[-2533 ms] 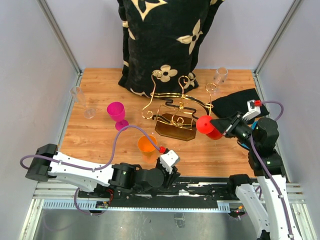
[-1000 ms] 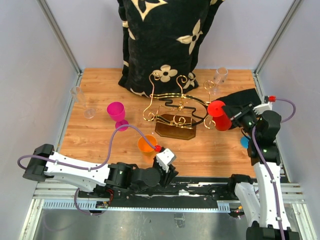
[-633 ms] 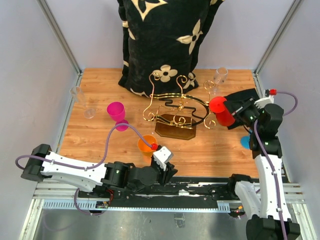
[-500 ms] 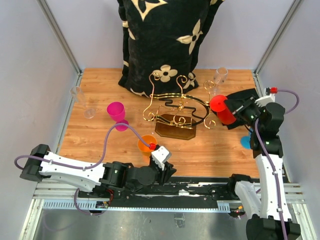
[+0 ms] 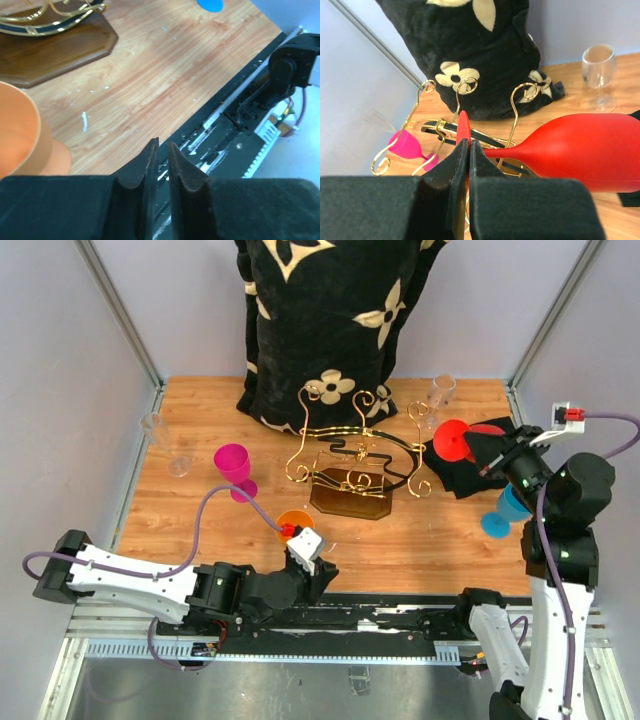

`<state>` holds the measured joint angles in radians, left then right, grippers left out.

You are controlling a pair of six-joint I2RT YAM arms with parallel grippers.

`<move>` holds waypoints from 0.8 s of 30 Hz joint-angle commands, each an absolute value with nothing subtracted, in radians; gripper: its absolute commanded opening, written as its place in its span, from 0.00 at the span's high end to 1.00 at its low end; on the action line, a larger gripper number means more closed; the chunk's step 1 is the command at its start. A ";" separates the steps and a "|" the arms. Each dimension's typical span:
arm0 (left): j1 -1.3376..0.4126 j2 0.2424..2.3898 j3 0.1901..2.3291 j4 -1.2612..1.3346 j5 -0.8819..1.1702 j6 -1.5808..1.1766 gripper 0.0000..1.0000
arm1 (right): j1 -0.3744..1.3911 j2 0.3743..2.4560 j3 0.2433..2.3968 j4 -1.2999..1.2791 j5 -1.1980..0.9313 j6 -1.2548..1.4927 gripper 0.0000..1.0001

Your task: Take the wine glass off the wine glass rack

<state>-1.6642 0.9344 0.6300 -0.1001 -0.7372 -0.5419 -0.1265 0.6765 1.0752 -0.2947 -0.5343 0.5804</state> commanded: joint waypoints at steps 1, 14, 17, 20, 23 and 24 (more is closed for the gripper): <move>-1.669 0.898 0.668 -0.168 -0.843 -0.571 0.88 | -0.104 0.623 1.180 -0.493 -0.545 0.376 0.99; -1.579 0.746 0.685 -0.240 -0.885 -0.504 0.89 | 0.036 0.850 1.561 -0.860 -0.489 0.146 0.99; -1.579 0.733 0.673 -0.250 -0.881 -0.528 0.88 | 0.159 0.999 1.725 -0.874 -0.412 0.116 0.99; -1.579 0.715 0.655 -0.251 -0.885 -0.548 0.88 | 0.430 1.175 1.978 -0.960 -0.149 0.026 0.99; -1.578 0.696 0.647 -0.259 -0.896 -0.557 0.87 | 0.636 1.362 2.203 -1.073 0.070 -0.066 0.99; -1.579 0.687 0.648 -0.269 -0.902 -0.561 0.87 | 0.701 1.405 2.244 -1.093 0.156 -0.096 0.99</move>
<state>-1.5848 0.7216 0.6556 -0.2474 -0.8566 -0.5327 0.4973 1.2785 2.0602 -0.9504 -0.1947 0.0673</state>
